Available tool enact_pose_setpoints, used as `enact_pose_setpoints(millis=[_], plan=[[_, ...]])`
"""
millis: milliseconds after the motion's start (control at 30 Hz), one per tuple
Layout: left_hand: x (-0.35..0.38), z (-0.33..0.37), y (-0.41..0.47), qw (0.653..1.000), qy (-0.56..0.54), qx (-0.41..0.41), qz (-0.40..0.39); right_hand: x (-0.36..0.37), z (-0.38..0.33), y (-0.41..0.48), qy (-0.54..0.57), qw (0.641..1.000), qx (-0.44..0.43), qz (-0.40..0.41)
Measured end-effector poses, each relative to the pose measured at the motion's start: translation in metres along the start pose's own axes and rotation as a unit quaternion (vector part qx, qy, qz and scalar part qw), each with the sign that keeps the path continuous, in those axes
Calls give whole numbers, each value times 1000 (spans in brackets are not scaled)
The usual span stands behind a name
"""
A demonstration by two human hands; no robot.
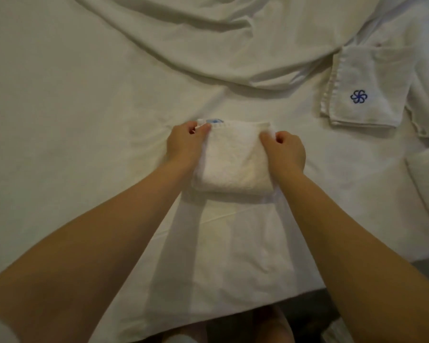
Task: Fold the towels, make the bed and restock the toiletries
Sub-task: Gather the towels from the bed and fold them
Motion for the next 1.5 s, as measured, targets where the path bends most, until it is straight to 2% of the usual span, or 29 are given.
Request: enact_pose_setpoints(millis=[100, 200, 300, 367, 400, 533, 633, 700, 800, 833, 867, 933, 1000, 1133, 1200, 1267, 1333, 1367, 1500], plan=[[12, 8, 5, 999, 10, 28, 17, 1, 4, -1, -26, 999, -19, 38], [12, 12, 2, 998, 43, 47, 17, -1, 2, -2, -18, 999, -6, 28], [4, 11, -6, 996, 50, 38, -57, -7, -2, 0, 22, 997, 59, -36], [-1, 12, -15, 991, 65, 24, -114, -12, -10, -1, 42, 993, 44, -97], [-6, 15, -21, 990, 60, 20, -127, -18, -18, -3, 64, 993, 22, -101], [-32, 51, -48, 986, -63, 46, -145, -64, -67, -16, 177, 978, -106, -40], [-43, 102, -80, 974, -132, 88, -161, -111, -95, -30, 235, 960, -147, 40], [-38, 136, -102, 966, -135, 114, -189, -142, -104, -36, 312, 935, -147, 88], [-11, 174, -130, 947, -136, 85, -277, -184, -100, -35, 470, 863, -51, 177], [1, 182, -139, 938, -136, 76, -309, -198, -95, -30, 466, 860, -25, 208], [13, 189, -147, 931, -130, 78, -332, -211, -90, -26, 415, 881, -22, 225], [40, 204, -157, 923, -103, 113, -353, -234, -79, -12, 314, 920, -60, 226], [61, 218, -163, 920, -85, 142, -356, -252, -62, 7, 277, 931, -96, 219], [115, 221, -150, 924, -95, 78, -362, -276, -22, 54, 208, 947, -131, 207], [149, 197, -134, 938, -44, 31, -342, -268, 13, 78, 145, 969, -110, 166], [177, 165, -118, 949, 28, -11, -314, -245, 53, 95, 70, 993, -76, 64], [197, 136, -105, 954, 76, -48, -286, -223, 84, 103, 24, 998, -49, -33], [203, 127, -100, 960, 80, -49, -264, -216, 93, 104, 25, 997, -45, -51], [212, 134, -92, 986, 60, 7, -154, -204, 96, 111, 35, 993, -103, -39]])
Point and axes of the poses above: each hand's wrist, its own y-axis towards the middle knuckle, its own x-axis out of the palm, z = x × y, the point moved 5 cm from there along y, towards the middle knuckle, and after that the axes turned 15 degrees about -x, right-handed, at the moved point
